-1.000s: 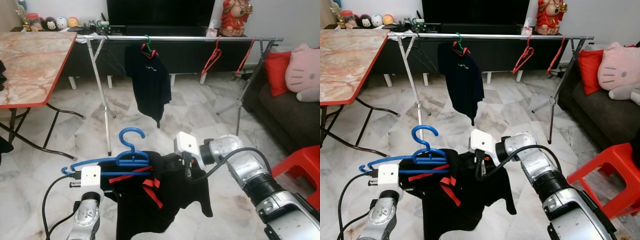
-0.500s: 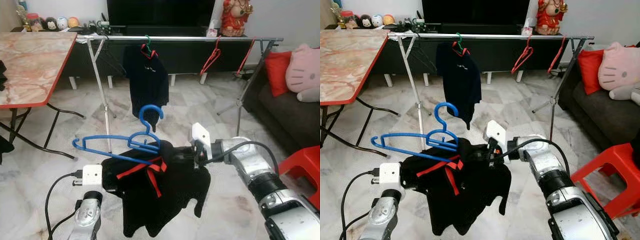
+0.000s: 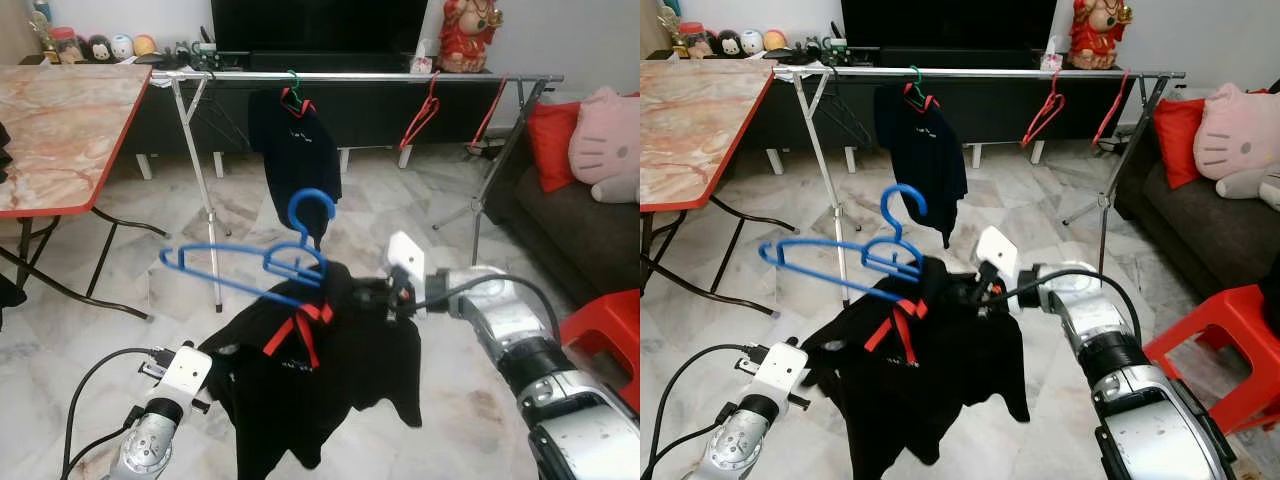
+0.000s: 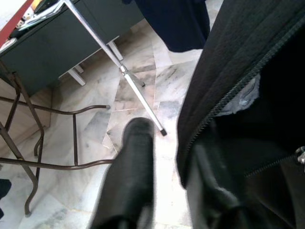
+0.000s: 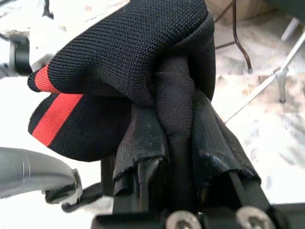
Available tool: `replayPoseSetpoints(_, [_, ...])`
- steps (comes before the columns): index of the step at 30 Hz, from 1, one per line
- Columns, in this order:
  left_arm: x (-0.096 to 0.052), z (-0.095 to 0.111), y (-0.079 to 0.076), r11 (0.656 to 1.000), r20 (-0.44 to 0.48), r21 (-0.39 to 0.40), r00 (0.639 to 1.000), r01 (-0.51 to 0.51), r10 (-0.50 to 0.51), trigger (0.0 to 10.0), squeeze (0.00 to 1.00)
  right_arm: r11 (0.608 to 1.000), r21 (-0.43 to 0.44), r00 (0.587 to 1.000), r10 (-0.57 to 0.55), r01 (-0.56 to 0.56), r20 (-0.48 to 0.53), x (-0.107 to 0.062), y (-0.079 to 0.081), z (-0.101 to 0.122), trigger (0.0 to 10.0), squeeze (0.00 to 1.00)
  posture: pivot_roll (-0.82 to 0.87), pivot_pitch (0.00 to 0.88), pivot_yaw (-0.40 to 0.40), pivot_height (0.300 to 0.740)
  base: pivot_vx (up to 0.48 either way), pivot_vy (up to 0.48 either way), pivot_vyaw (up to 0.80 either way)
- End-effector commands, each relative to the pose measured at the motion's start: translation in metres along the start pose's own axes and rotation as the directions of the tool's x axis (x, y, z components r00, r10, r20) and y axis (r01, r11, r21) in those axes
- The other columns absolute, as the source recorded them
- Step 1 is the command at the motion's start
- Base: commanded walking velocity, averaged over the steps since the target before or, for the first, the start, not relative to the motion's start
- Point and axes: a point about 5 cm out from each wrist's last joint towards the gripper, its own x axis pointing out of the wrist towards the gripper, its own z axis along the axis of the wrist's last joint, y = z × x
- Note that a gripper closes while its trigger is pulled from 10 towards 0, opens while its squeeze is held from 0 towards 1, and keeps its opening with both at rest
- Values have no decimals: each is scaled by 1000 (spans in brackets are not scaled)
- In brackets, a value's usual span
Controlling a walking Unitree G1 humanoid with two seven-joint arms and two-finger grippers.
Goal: Hang hanger
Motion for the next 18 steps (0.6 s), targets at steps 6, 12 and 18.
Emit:
replayPoseSetpoints(6, [-1, 0, -2, 999, -1, 36, 1000, -18, 18, 10000, 1000, 998, -63, 1000, -4, 6, 29, 4, -4, 27, 0, 0, -106, 0, -60, 740, 0, 0, 0])
replayPoseSetpoints(12, [7, 14, -8, 992, 63, 66, 993, -108, 104, 10000, 0, 989, -106, 992, 106, -99, 63, 42, 11, 57, 0, 0, -114, 0, -76, 740, 0, 0, 0])
replayPoseSetpoints(18, [7, 17, -6, 989, 84, 70, 988, -132, 126, 10000, 0, 989, -86, 989, 129, -123, 76, 56, 19, 62, 0, 0, -115, 0, -77, 740, 0, 0, 0])
